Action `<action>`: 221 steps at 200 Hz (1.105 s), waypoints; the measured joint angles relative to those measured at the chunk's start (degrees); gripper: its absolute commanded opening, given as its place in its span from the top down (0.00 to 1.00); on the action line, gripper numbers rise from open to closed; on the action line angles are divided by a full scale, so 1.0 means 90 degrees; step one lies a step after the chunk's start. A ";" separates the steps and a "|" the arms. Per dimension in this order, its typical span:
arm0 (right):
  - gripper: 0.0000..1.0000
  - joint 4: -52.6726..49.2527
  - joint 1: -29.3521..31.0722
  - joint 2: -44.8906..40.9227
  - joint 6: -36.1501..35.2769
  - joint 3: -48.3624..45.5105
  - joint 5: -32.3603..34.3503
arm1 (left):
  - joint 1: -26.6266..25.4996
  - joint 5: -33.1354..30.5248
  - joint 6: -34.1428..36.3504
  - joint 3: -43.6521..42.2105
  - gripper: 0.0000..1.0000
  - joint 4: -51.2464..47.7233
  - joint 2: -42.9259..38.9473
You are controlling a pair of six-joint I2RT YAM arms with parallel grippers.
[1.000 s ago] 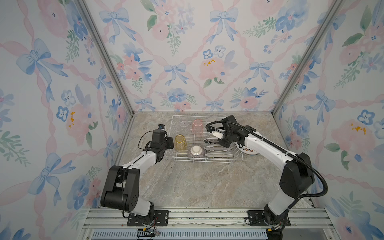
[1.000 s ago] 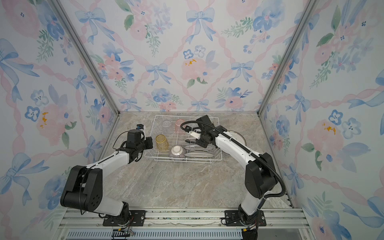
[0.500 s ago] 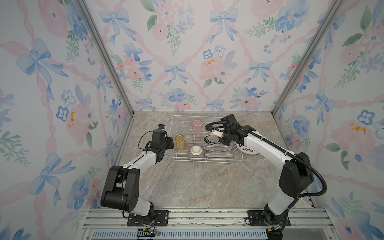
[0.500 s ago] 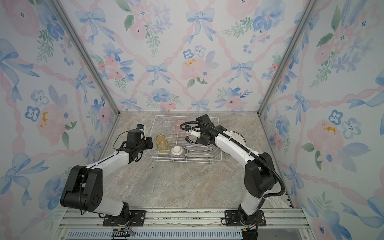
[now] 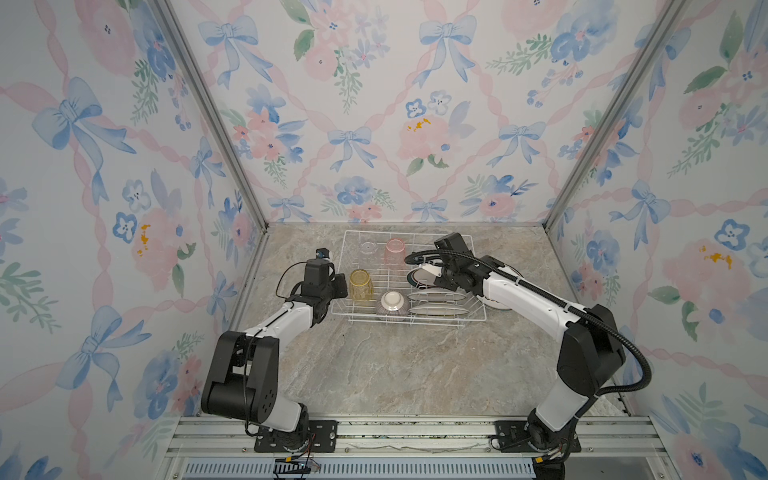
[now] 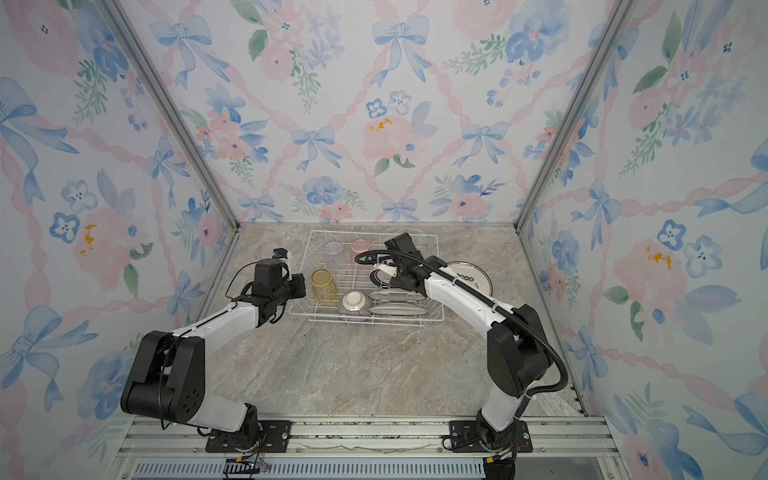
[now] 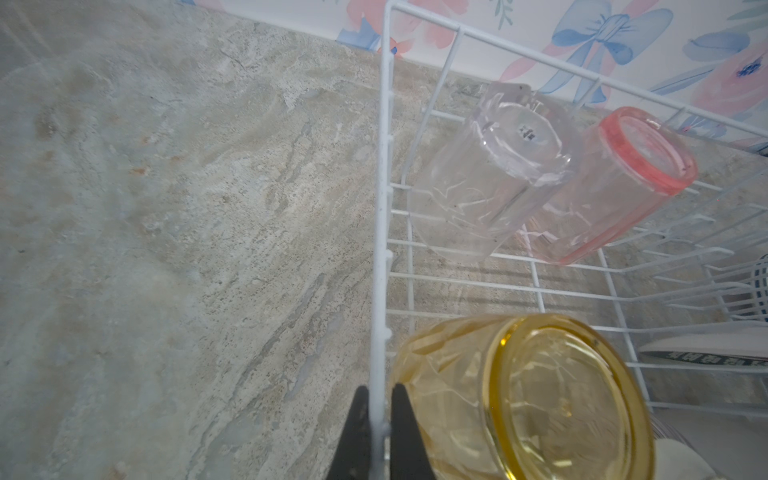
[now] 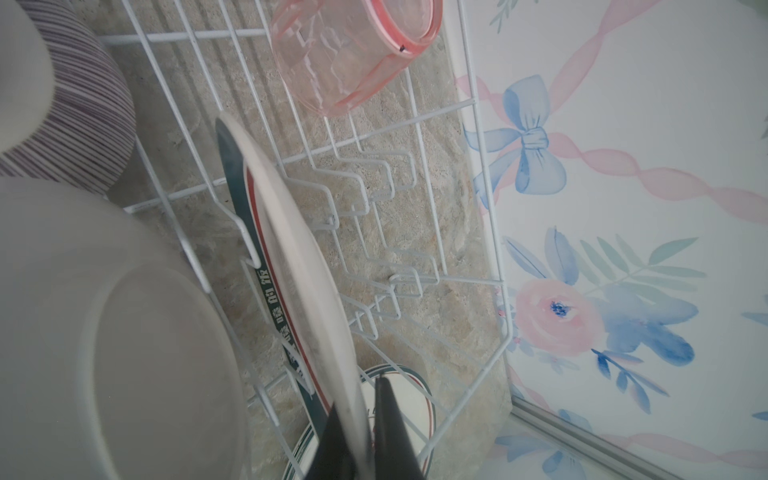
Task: Unload the mixed dishes from the dish rack
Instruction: 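Grasp the rim of the green-rimmed white plate with the right gripper, then lift the green-rimmed plate up out of the rack with the right gripper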
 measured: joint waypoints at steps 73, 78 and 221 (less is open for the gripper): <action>1.00 0.0240 0.0061 -0.0143 -0.0058 -0.0250 0.0172 | 0.0000 0.0000 0.0002 0.0000 1.00 0.0000 0.0000; 1.00 0.0245 0.0058 -0.0155 -0.0056 -0.0262 0.0172 | 0.0000 0.0000 0.0002 0.0000 1.00 0.0000 0.0000; 1.00 0.0469 -0.0078 -0.1003 0.0381 -0.0627 0.0097 | 0.0000 0.0002 0.0002 0.0000 1.00 0.0000 0.0000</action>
